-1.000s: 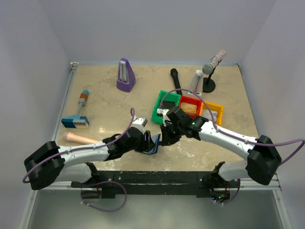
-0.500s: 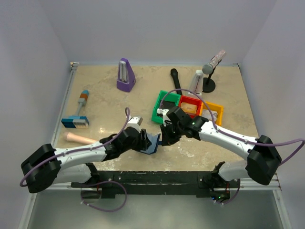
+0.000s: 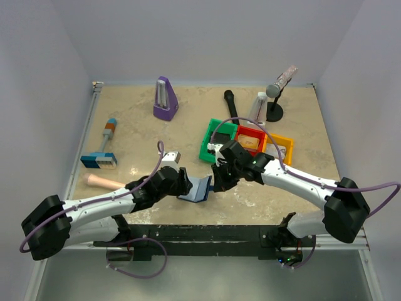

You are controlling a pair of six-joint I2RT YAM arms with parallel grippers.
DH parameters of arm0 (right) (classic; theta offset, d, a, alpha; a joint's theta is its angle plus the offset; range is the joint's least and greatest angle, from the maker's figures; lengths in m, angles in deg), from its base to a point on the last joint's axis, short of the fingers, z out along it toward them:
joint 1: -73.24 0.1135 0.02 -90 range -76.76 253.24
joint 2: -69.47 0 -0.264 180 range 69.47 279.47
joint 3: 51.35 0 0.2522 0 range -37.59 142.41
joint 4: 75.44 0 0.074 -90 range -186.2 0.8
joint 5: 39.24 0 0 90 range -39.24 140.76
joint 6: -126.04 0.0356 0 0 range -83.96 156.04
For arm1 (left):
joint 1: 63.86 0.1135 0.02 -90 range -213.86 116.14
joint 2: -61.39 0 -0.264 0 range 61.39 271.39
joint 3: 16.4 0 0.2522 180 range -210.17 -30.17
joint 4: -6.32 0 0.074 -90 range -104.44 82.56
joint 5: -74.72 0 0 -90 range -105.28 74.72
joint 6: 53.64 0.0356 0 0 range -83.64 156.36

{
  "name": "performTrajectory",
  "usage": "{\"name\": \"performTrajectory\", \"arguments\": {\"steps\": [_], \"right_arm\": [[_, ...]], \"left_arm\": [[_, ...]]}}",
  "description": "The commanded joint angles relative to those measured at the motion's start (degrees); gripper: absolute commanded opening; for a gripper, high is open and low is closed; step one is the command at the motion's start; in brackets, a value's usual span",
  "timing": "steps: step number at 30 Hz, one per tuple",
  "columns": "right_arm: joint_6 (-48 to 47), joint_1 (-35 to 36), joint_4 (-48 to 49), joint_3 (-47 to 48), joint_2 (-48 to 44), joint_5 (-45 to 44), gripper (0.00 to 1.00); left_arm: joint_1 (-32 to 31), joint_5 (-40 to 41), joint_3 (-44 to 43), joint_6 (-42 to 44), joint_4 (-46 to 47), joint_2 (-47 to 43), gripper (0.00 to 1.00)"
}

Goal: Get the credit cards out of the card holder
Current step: Remove the credit card from the card holder.

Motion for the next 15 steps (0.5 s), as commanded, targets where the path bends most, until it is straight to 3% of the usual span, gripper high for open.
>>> {"name": "performTrajectory", "arguments": {"steps": [1, 15], "right_arm": [[-1.11, -0.35, 1.45, -0.14, 0.28, -0.33, 0.0], [-0.94, -0.71, 1.89, -0.49, 1.6, 0.02, 0.0]], "left_arm": [[0.3, 0.89, -0.94, 1.28, 0.5, 0.89, 0.54], [0.21, -6.67, -1.82, 1.28, 6.91, 9.32, 0.55]]}}
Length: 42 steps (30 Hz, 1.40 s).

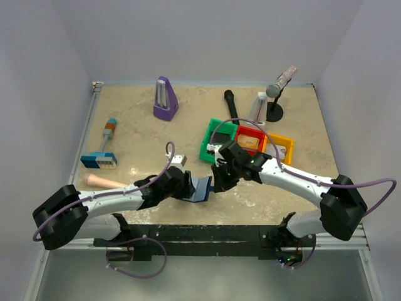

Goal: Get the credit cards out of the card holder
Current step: Remove the credit card from the card holder.

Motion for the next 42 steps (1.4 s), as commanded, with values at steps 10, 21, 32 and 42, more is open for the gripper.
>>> {"name": "performTrajectory", "arguments": {"steps": [10, 21, 32, 42], "right_arm": [[-1.0, -0.57, 2.09, -0.18, 0.69, 0.44, 0.0], [1.01, -1.8, 1.48, -0.88, 0.87, -1.76, 0.25], [4.35, -2.16, -0.63, -0.18, -7.83, -6.77, 0.53], [6.11, -2.68, -0.2, 0.0, -4.85, -5.72, 0.53]], "left_arm": [[0.23, -5.65, -2.81, 1.28, 4.36, 5.74, 0.55], [0.23, -12.77, -3.6, 2.51, 10.77, 8.99, 0.55], [0.14, -16.2, -1.75, 2.42, 17.36, 8.47, 0.54], [0.14, -21.3, -1.84, 3.13, 22.46, 9.43, 0.53]]}}
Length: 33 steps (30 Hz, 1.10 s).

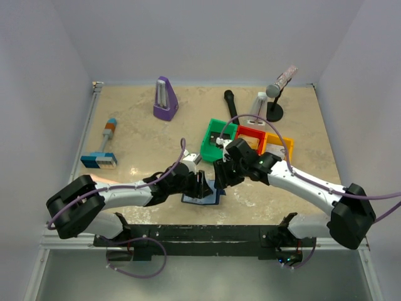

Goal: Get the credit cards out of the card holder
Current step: Remove the credit card from the card holder.

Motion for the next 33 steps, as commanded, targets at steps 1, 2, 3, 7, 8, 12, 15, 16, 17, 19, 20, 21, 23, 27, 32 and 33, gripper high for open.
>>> {"name": "performTrajectory", "arguments": {"steps": [1, 2, 3, 7, 8, 12, 15, 16, 17, 19, 20, 21, 23, 27, 32, 33], "right_arm": [[1.76, -0.8, 0.85, 0.67, 1.31, -0.29, 0.53], [1.94, -1.07, 1.21, 0.5, 1.67, 0.32, 0.52], [2.03, -1.16, 1.56, 0.41, 2.1, 0.76, 0.52], [2.12, -1.16, 2.88, 0.14, 3.95, 1.73, 0.51], [2.03, -1.16, 2.88, 0.32, 4.74, 1.99, 0.51], [2.03, -1.24, 3.4, 0.32, 6.15, 1.65, 0.48], [2.29, -1.33, 4.98, -0.91, 3.44, 0.85, 0.48], [1.95, -1.25, 5.34, -1.0, 2.38, 0.85, 0.48], [1.51, -1.16, 5.34, -0.91, 1.76, 0.68, 0.48], [1.15, -1.16, 5.08, -0.21, 1.58, 1.29, 0.48], [1.24, -1.16, 4.73, 0.14, 1.76, 1.73, 0.47], [1.15, -1.16, 4.2, 0.49, 2.28, 2.25, 0.45], [0.98, -1.07, 4.63, 0.24, 2.9, 3.13, 0.38], [-0.16, -0.98, 6.83, -0.65, 4.65, 7.08, 0.21], [-0.78, -0.45, 9.47, -1.17, 7.73, 10.52, 0.12], [-1.13, -0.37, 9.38, -1.09, 8.43, 10.87, 0.12]], "left_arm": [[0.03, -3.84, 0.35, 1.62, 5.57, 0.84, 0.53], [0.03, -4.11, 0.26, 1.53, 5.83, 0.76, 0.53], [0.03, -4.11, 0.52, 1.53, 6.1, 0.5, 0.53], [0.03, -2.09, 2.8, 1.01, 7.06, -2.4, 0.52], [0.03, -1.83, 3.24, 0.92, 7.07, -3.36, 0.53], [0.03, -0.77, 4.56, 1.35, 6.45, -5.92, 0.52], [0.03, -0.59, 4.83, 1.27, 6.01, -6.8, 0.52], [0.03, -0.51, 5.35, 1.09, 6.19, -7.58, 0.52], [0.03, -0.16, 5.79, 0.83, 6.36, -8.46, 0.53], [0.03, 1.24, 6.93, 0.57, 6.1, -11.7, 0.52], [0.03, 2.38, 7.63, 0.39, 5.67, -13.2, 0.52], [0.12, 3.44, 8.25, 0.22, 4.62, -15.22, 0.52], [0.21, 6.07, 9.48, -0.31, 2.16, -18.56, 0.52], [0.65, 11.17, 10.98, -1.98, -2.59, -22.44, 0.5], [1.0, 13.64, 10.1, -3.92, -6.03, -20.6, 0.45], [1.0, 13.56, 9.93, -4.27, -5.94, -19.9, 0.44]]}}
